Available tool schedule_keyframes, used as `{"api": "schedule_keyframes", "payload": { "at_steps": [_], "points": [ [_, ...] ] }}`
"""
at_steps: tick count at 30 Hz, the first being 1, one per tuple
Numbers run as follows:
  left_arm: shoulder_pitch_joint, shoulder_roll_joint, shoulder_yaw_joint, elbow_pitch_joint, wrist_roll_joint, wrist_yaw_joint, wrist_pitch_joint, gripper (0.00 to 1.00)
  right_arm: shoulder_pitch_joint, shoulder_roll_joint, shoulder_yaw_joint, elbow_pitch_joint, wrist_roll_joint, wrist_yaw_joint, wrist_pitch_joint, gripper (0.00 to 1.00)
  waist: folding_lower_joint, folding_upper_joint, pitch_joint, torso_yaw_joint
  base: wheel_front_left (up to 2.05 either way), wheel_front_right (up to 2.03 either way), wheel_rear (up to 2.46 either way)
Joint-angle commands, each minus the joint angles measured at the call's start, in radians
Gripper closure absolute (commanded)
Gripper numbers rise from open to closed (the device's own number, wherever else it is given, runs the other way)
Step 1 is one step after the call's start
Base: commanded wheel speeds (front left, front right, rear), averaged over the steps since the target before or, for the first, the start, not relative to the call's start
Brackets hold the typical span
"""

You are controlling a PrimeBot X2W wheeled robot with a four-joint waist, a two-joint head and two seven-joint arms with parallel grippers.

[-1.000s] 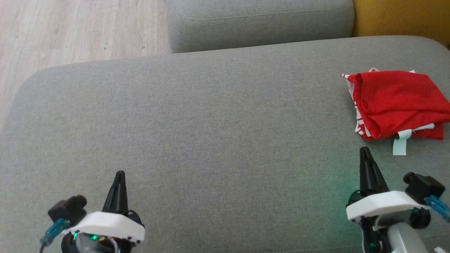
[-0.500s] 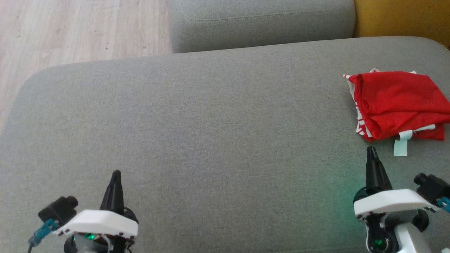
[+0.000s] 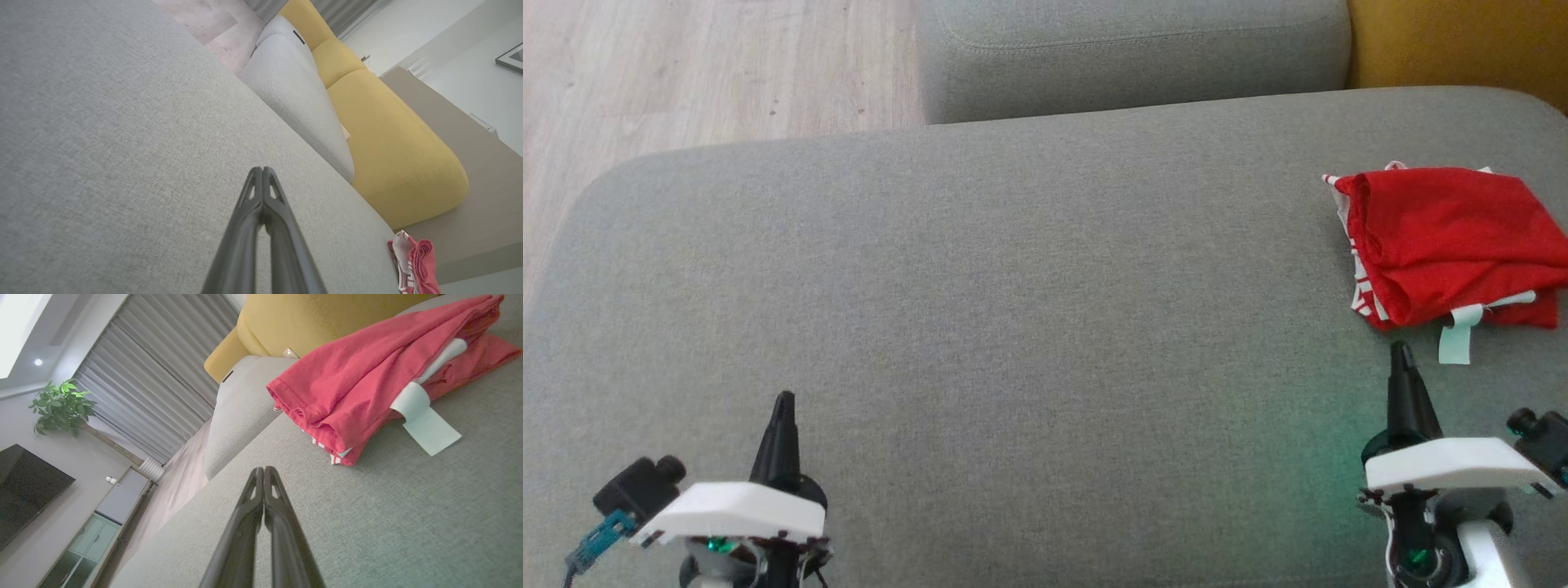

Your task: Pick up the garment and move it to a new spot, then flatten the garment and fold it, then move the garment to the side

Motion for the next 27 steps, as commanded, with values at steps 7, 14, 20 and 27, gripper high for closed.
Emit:
{"api": "schedule_keyframes", "payload": {
  "at_steps": [7,14,20,27],
  "points": [
    [-0.063,0.005,0.039,-0.028,-0.086,-0.015,0.023,1.0,-0.04,-0.004,-0.003,-0.045,0.096,0.0,0.024,1.0,-0.0001,-0.0001,-0.001,0.002,0.0,0.0,0.0],
    [-0.07,0.006,0.053,-0.026,-0.162,-0.023,0.043,1.0,-0.04,-0.004,-0.011,-0.052,0.178,-0.001,0.044,1.0,-0.0001,-0.0001,-0.001,0.004,0.0,0.0,0.0],
    [-0.075,0.006,0.064,-0.025,-0.227,-0.029,0.061,1.0,-0.04,-0.004,-0.018,-0.057,0.249,-0.001,0.061,1.0,-0.0001,-0.0001,-0.002,0.006,0.0,0.0,0.0],
    [-0.082,0.007,0.078,-0.024,-0.303,-0.037,0.082,1.0,-0.039,-0.004,-0.026,-0.063,0.331,-0.001,0.082,1.0,-0.0001,-0.0001,-0.002,0.008,0.0,0.0,0.0]
  ]
}}
